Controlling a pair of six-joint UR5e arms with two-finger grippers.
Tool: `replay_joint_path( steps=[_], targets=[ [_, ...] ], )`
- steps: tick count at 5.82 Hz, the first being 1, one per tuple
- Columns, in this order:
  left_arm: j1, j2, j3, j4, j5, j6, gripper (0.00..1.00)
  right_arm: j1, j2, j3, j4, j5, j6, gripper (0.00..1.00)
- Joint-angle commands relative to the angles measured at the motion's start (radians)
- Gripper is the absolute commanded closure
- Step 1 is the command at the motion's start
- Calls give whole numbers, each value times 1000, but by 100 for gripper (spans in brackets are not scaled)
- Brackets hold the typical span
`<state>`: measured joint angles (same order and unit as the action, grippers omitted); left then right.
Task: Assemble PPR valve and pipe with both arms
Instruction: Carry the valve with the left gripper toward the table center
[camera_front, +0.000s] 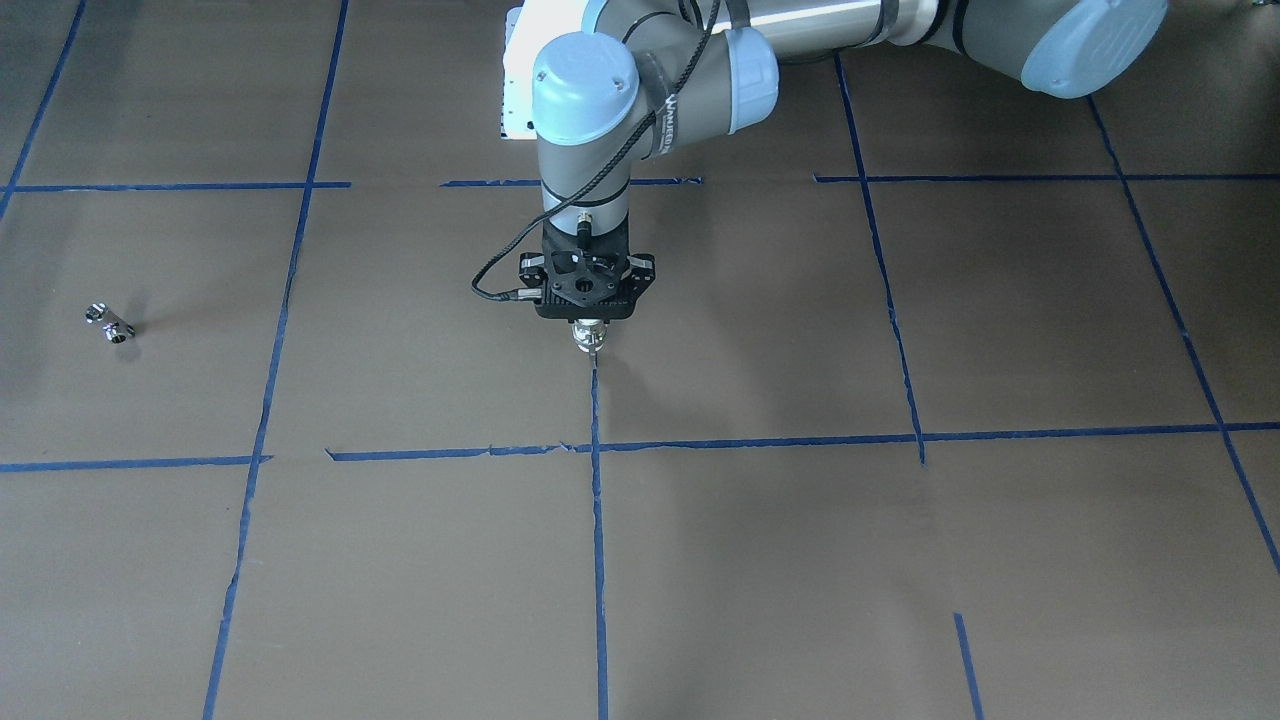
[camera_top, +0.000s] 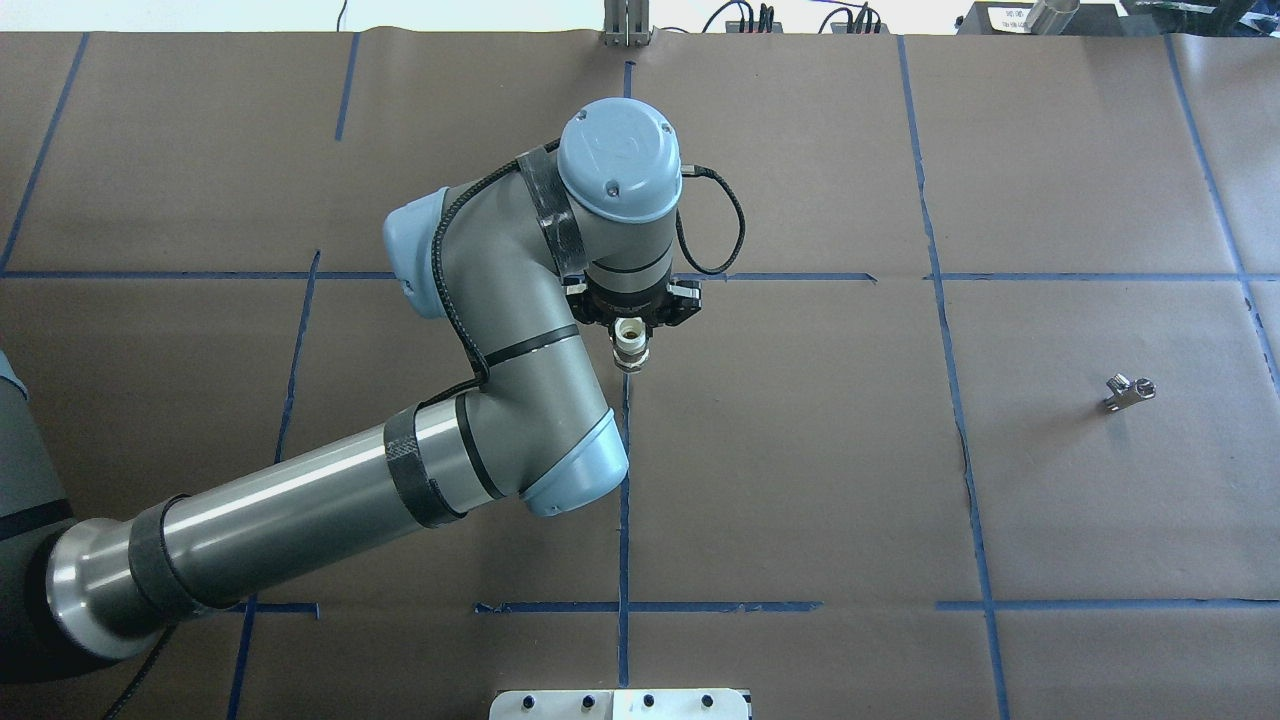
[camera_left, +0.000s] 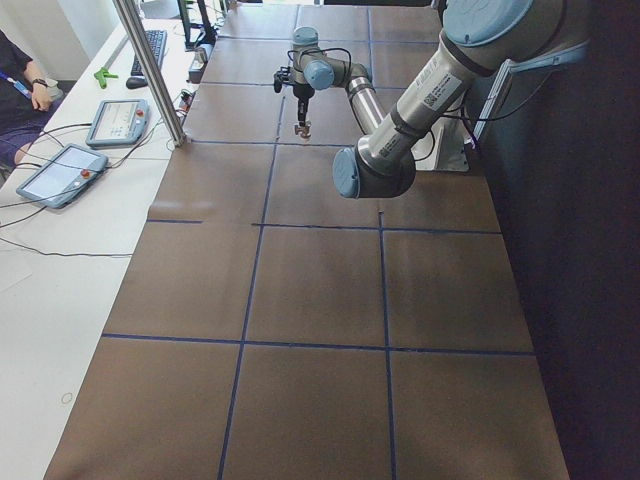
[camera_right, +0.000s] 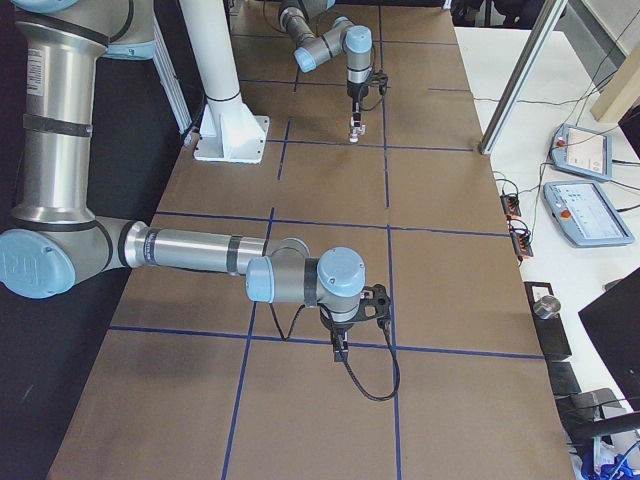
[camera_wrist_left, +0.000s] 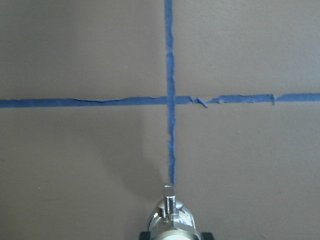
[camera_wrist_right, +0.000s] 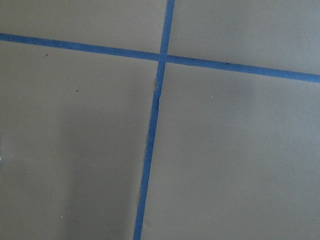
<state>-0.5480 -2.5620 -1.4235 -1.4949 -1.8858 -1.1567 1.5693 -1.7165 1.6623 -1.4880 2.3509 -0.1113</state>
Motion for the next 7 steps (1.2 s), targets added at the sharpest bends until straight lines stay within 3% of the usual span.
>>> replay_joint_path(
  steps=[1, 3, 4, 5, 7],
  targets=[
    [16, 22, 11, -37, 2, 0, 100, 0, 0, -1, 0, -2, -1, 0],
    [16, 60, 8, -85, 1, -2, 100, 0, 0, -1, 0, -1, 1, 0],
    [14, 60, 3, -81, 1, -3, 91, 0, 0, 1, 0, -1, 1, 0],
    [16, 65, 3, -82, 4, 2, 1, 0, 0, -1, 0, -2, 1, 0],
    [13, 68, -9, -77, 4, -2, 0, 0, 0, 1, 2, -1, 1, 0]
  ],
)
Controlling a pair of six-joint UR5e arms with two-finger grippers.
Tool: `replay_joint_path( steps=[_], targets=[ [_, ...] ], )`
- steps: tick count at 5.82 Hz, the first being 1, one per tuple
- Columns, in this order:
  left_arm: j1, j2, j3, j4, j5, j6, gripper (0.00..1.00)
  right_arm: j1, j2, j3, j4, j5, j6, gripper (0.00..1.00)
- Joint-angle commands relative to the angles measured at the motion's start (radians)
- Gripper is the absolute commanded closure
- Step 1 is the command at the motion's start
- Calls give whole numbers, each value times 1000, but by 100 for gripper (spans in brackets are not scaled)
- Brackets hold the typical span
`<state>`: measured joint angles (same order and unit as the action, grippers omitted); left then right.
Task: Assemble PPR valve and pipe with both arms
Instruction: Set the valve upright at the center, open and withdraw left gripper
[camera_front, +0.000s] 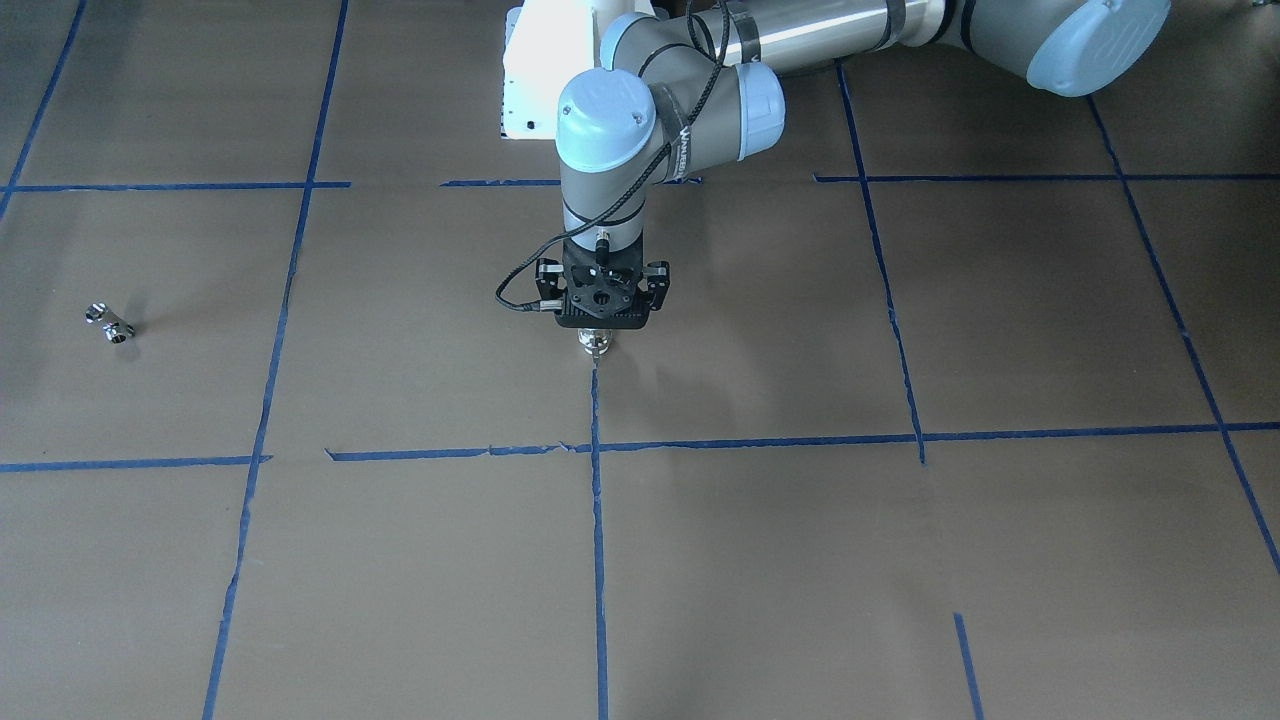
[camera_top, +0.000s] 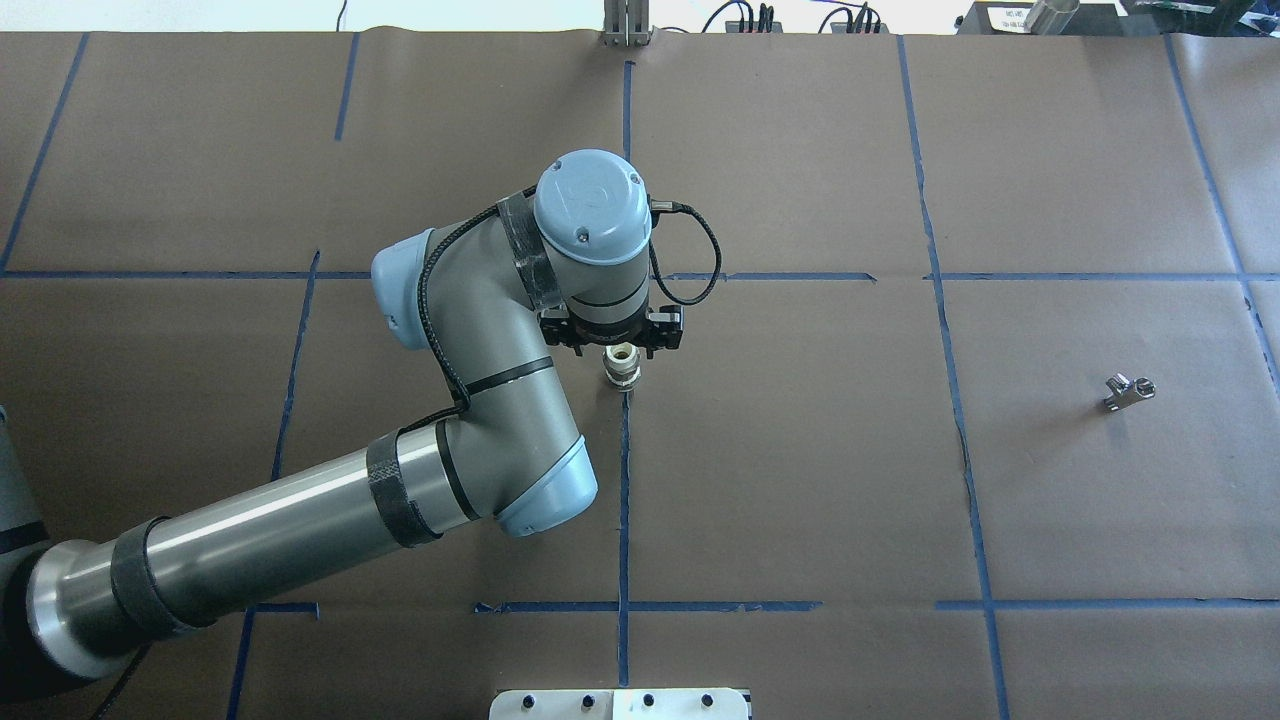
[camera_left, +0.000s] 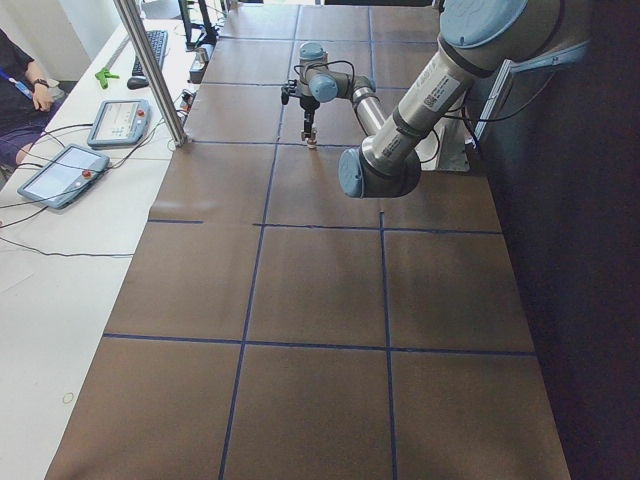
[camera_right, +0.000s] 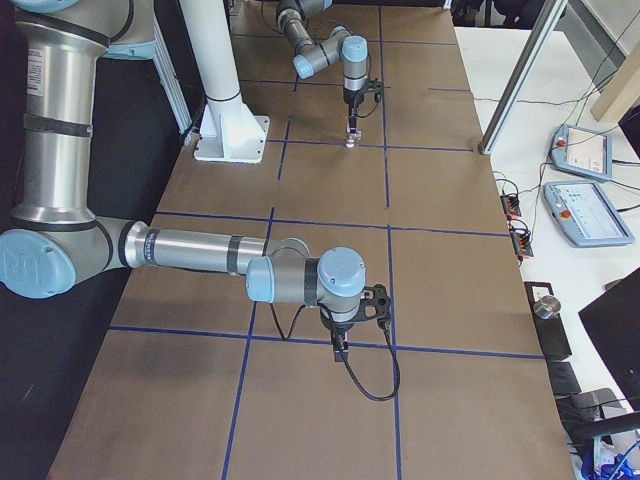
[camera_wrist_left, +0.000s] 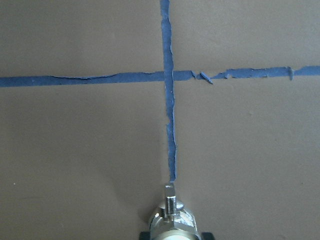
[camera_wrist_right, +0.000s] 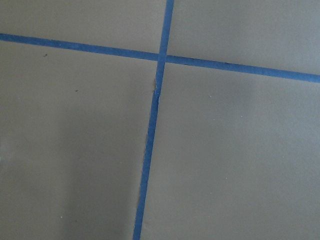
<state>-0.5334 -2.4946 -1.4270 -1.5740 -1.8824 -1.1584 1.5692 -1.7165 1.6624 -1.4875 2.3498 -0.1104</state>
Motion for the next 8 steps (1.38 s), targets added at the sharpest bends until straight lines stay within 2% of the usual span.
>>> replay_joint_path(
  steps=[1, 2, 3, 4, 5, 6, 7, 8],
  targets=[
    [-38, 25, -82, 23, -9, 11, 0, 0, 0, 0, 1, 0, -2, 0],
    [-66, 87, -170, 49, -30, 32, 0, 0, 0, -1, 1, 0, -2, 0],
    [-132, 158, -259, 121, -93, 155, 0, 0, 0, 2, 1, 3, 0, 0],
    [-202, 286, -367, 153, -116, 304, 0, 0, 9, 11, 3, 2, -3, 0],
    [-279, 378, -410, 153, -136, 454, 0, -14, 15, 13, 3, 2, 0, 0],
    [-403, 479, -411, 152, -238, 646, 0, -26, 24, 14, 4, 6, -8, 0],
    [-585, 600, -391, 140, -374, 819, 0, -40, 25, 23, 82, 34, 1, 0],
    [-747, 719, -377, 141, -414, 1021, 0, -81, 26, 14, 110, 55, 0, 0]
  ],
)
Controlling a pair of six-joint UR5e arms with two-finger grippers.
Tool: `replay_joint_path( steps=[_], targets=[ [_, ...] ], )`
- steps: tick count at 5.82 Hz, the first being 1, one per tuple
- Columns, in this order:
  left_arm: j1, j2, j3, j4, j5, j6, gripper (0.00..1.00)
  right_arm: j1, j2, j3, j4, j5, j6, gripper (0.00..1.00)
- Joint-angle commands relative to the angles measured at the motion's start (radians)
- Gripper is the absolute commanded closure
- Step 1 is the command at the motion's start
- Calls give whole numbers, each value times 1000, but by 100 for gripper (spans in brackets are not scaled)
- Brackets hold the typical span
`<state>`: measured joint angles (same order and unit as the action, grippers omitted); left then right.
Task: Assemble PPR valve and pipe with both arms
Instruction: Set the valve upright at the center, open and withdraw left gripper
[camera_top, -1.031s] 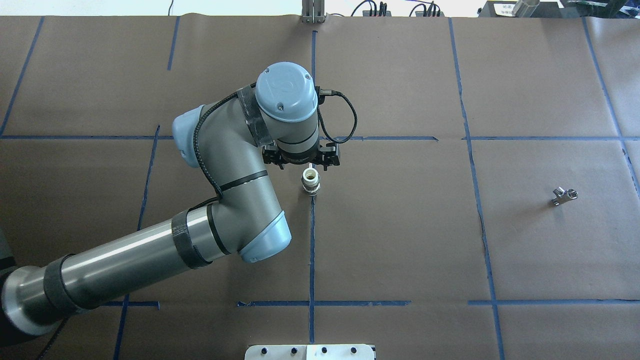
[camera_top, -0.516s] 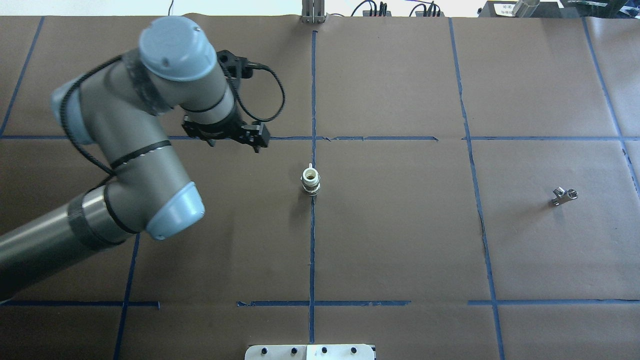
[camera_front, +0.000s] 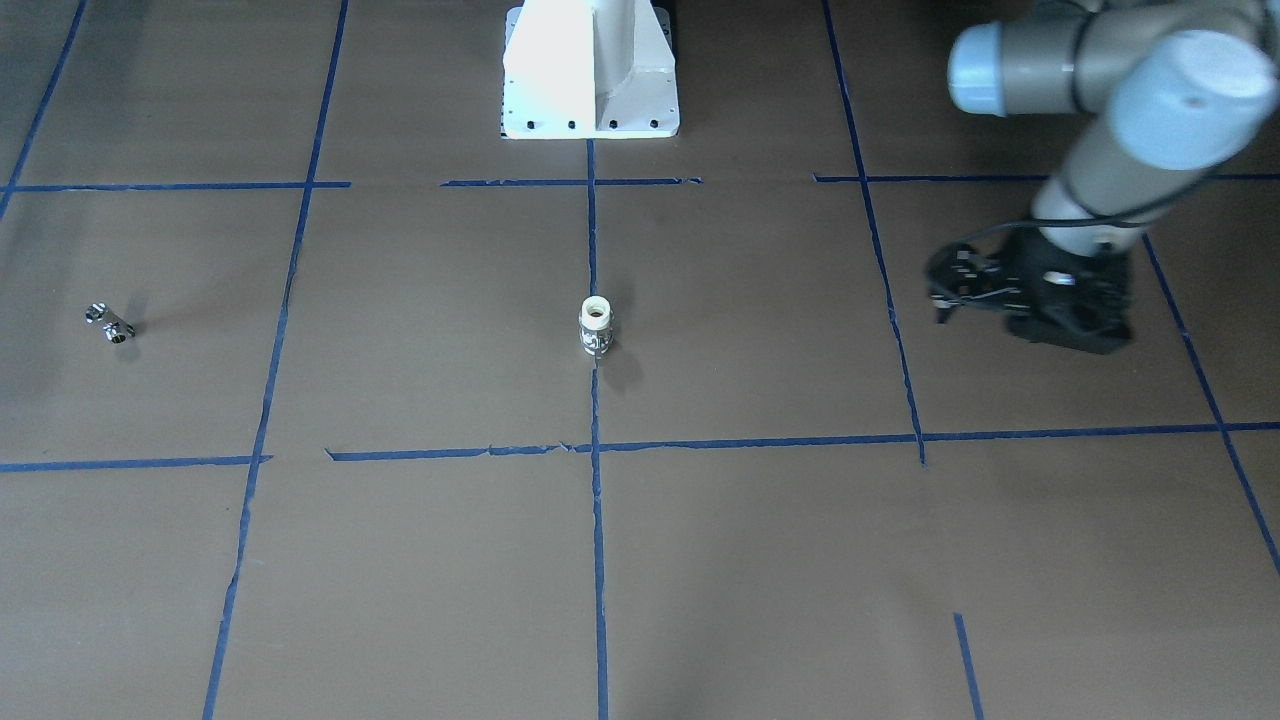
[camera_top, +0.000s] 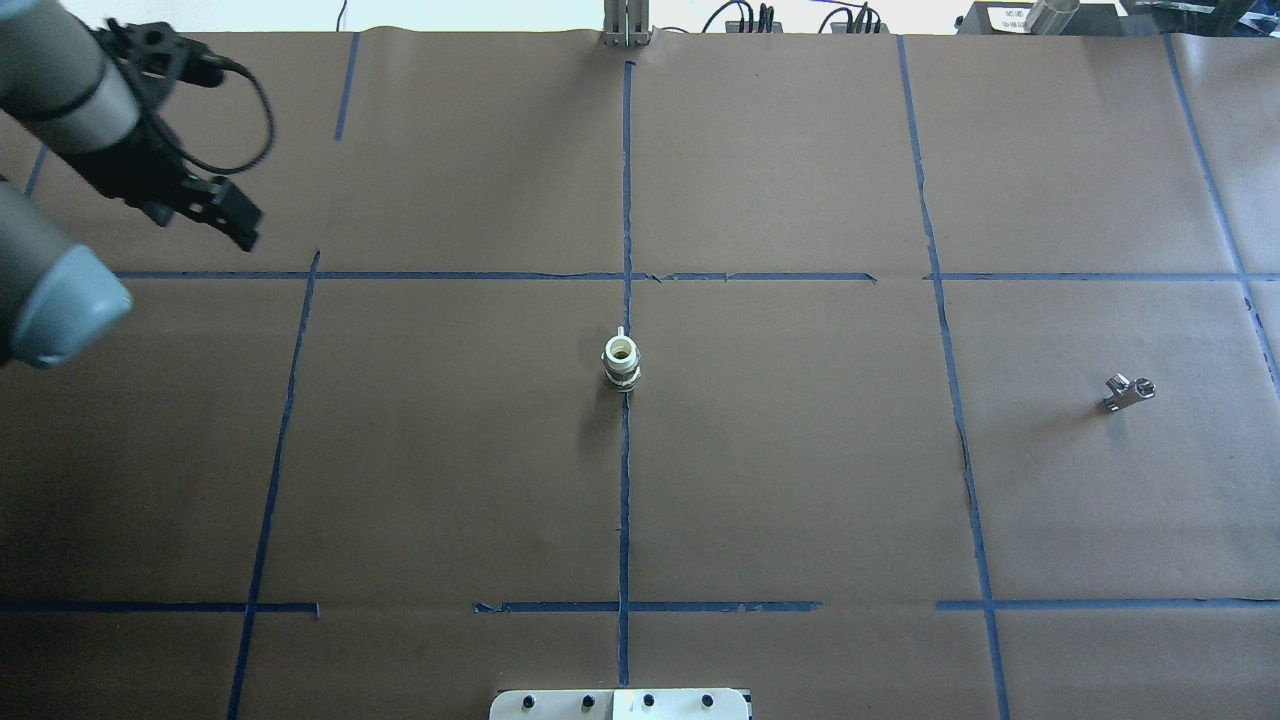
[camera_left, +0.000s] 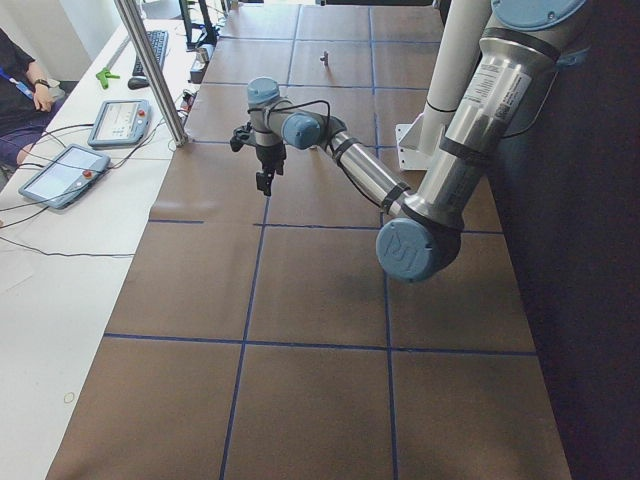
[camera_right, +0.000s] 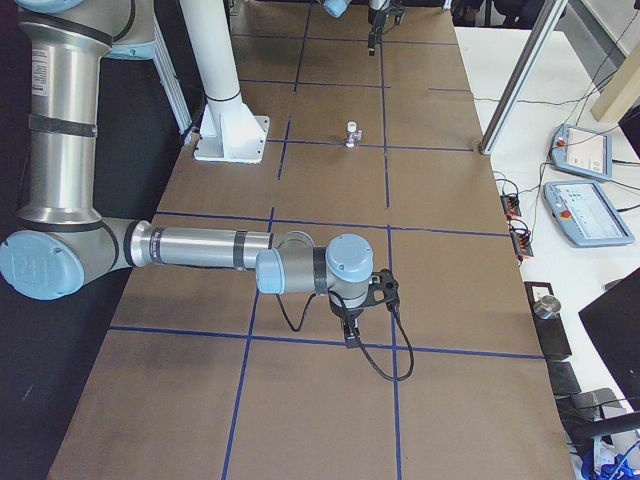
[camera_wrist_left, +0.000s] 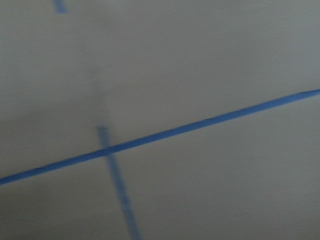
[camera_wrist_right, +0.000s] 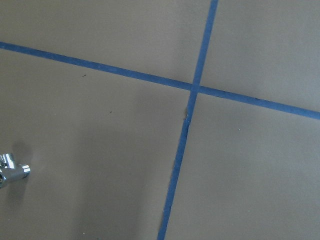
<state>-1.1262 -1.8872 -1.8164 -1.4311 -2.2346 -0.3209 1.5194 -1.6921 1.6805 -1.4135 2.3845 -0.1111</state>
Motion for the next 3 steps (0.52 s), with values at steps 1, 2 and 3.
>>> replay_joint_path(
  steps=[1, 2, 3],
  targets=[
    [-270, 232, 22, -8, -62, 312, 0, -71, 29, 7, 37, 24, 54, 0],
    [-355, 354, 25, -11, -62, 413, 0, -146, 37, 49, 41, 22, 212, 0],
    [-383, 420, 31, -69, -62, 431, 0, -219, 32, 106, 83, 9, 390, 0]
  ],
)
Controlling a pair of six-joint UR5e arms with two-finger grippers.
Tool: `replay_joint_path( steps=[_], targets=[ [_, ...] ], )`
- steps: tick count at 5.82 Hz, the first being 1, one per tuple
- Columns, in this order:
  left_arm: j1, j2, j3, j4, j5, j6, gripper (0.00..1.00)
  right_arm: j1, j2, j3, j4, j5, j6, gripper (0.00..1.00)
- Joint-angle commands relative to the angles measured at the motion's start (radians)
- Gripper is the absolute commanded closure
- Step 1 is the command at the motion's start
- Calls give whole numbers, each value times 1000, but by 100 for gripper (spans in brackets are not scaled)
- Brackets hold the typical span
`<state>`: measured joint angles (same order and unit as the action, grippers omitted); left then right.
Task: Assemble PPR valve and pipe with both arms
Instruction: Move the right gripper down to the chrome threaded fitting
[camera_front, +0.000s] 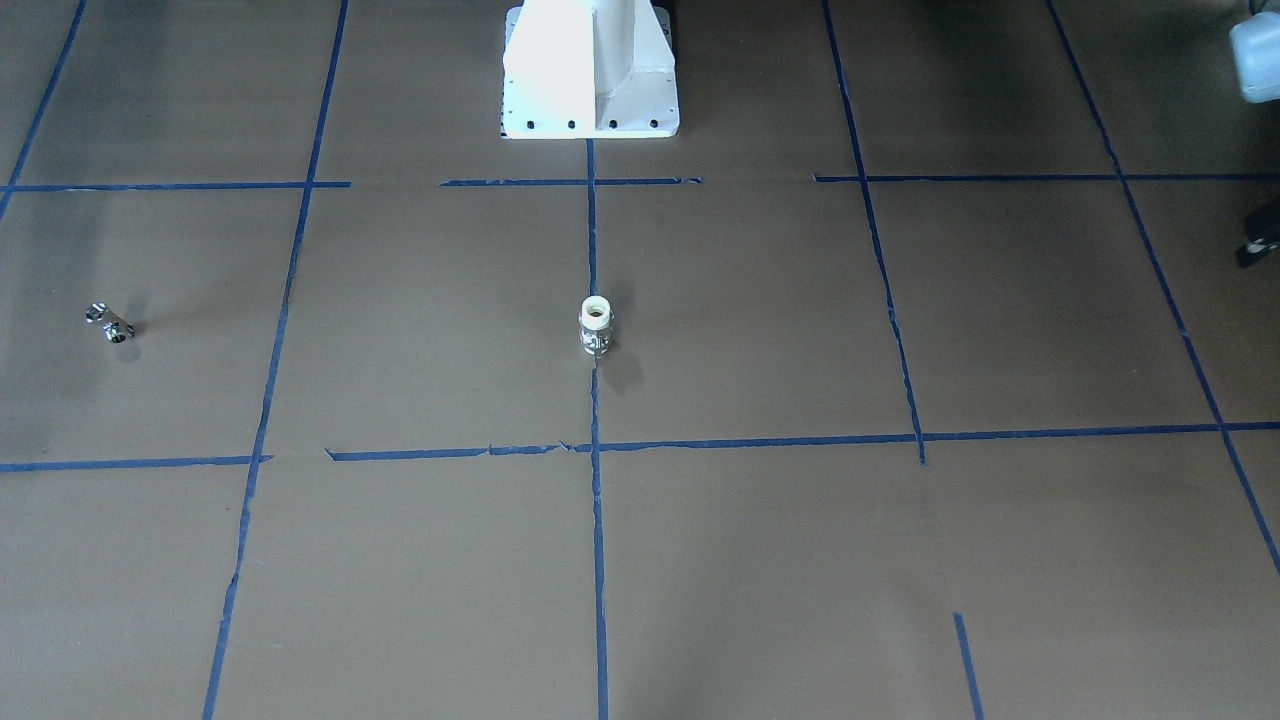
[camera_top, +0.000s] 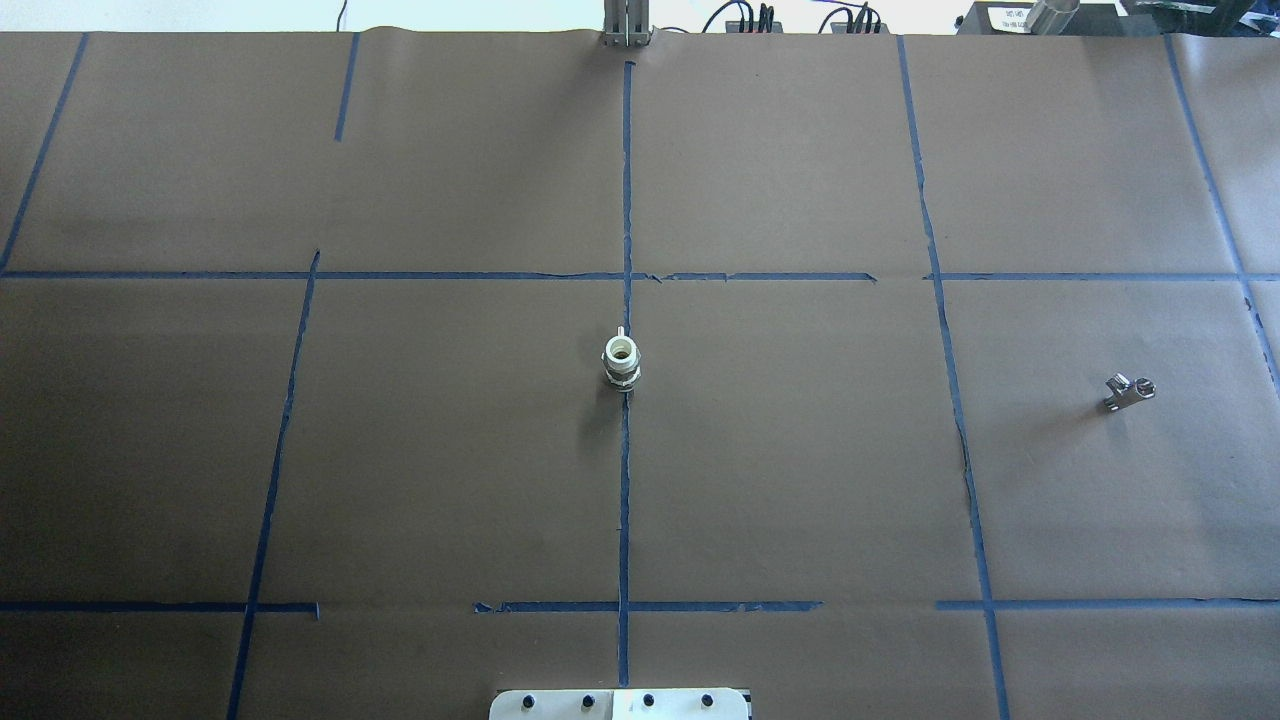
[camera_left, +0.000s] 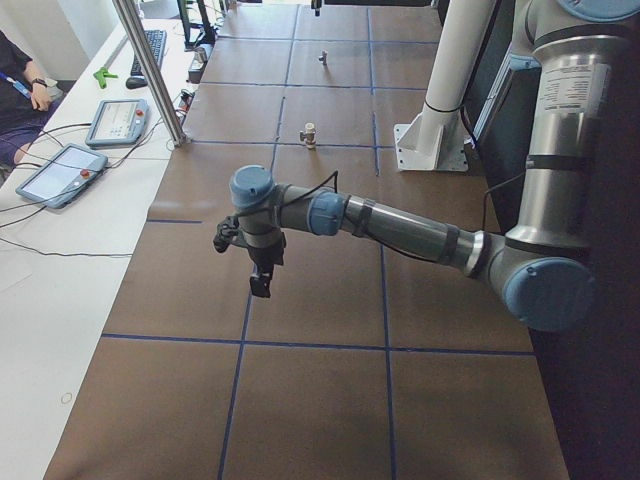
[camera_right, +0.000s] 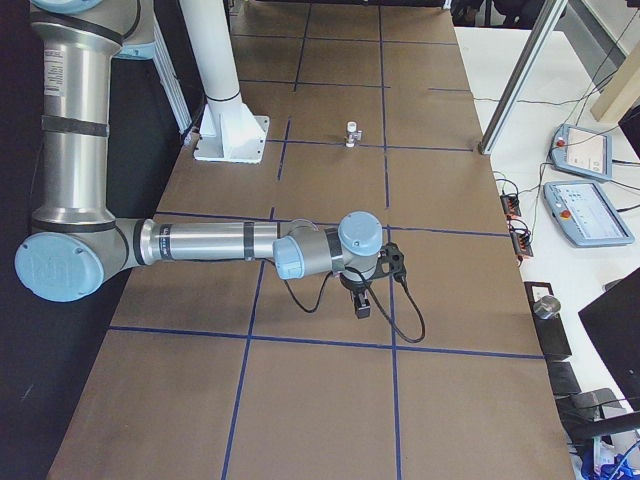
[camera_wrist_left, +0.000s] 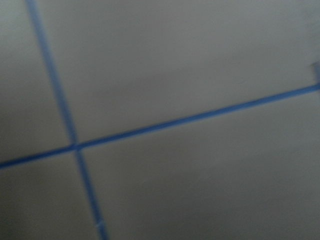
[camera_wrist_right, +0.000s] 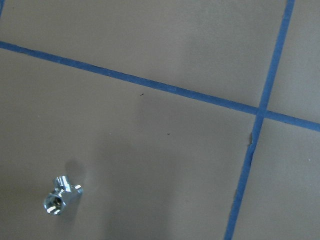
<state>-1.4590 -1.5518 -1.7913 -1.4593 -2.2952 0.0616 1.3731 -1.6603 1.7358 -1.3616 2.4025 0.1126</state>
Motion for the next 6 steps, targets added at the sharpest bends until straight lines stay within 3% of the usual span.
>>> replay_joint_path(
  steps=[1, 2, 3, 4, 6],
  targets=[
    [-69, 107, 16, -50, -3, 50, 0, -179, -28, 51, 218, -73, 382, 0],
    [-70, 108, 21, -52, -3, 50, 0, -318, -51, 51, 383, -195, 565, 0],
    [-70, 108, 21, -52, -3, 50, 0, -404, -50, 53, 395, -256, 549, 0],
    [-70, 108, 21, -52, -3, 50, 0, -439, -55, 48, 397, -311, 401, 0],
    [-70, 120, 21, -52, -3, 49, 0, -439, -97, 42, 395, -312, 221, 0]
  ],
)
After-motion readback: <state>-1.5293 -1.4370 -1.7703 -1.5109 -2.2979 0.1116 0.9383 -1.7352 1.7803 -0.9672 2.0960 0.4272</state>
